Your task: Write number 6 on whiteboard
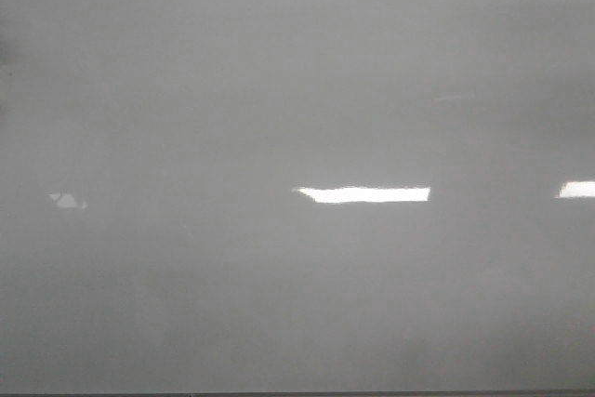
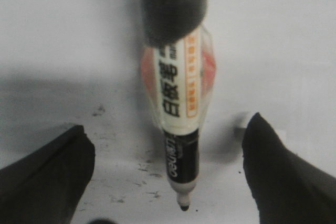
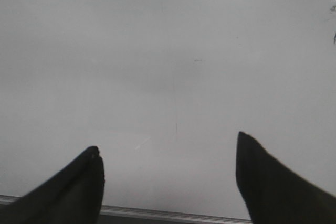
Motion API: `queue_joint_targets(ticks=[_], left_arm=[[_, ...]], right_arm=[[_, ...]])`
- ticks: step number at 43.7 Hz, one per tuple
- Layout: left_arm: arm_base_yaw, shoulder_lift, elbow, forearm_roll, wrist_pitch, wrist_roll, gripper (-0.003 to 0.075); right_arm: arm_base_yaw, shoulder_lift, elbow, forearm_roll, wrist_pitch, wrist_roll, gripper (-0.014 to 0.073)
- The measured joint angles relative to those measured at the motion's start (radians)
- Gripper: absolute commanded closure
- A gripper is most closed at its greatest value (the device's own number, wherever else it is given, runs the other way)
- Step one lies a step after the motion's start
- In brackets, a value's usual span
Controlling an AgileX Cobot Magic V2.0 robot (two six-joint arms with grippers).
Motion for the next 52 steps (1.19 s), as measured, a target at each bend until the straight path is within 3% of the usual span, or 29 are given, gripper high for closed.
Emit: queue_joint_targets(ticks=[14,26,38,52], left_arm=[[-0.001,0.015,0.000,-0.003,-0.028,0.002,0.0571],[-0.001,0.005,0.000,-0.003,0.001,0.002,0.0735],[-0.037,-0.145,0.000,-0.003,0.242,0.058,0.0741],[-0.306,-0.266,-0.006,-0.023,0.531,0.265,0.0741]], right_arm=[[0.000,0.001,0.000,0.000,-0.002,0.000,0.0045],[0.000,0.001,0.000,0.000,-0.006,0.000,0.0045],[0.000,0.001,0.000,0.000,-0.004,0.000,0.0045],[0.000,0.001,0.000,0.010,0.059,0.000,0.0045]])
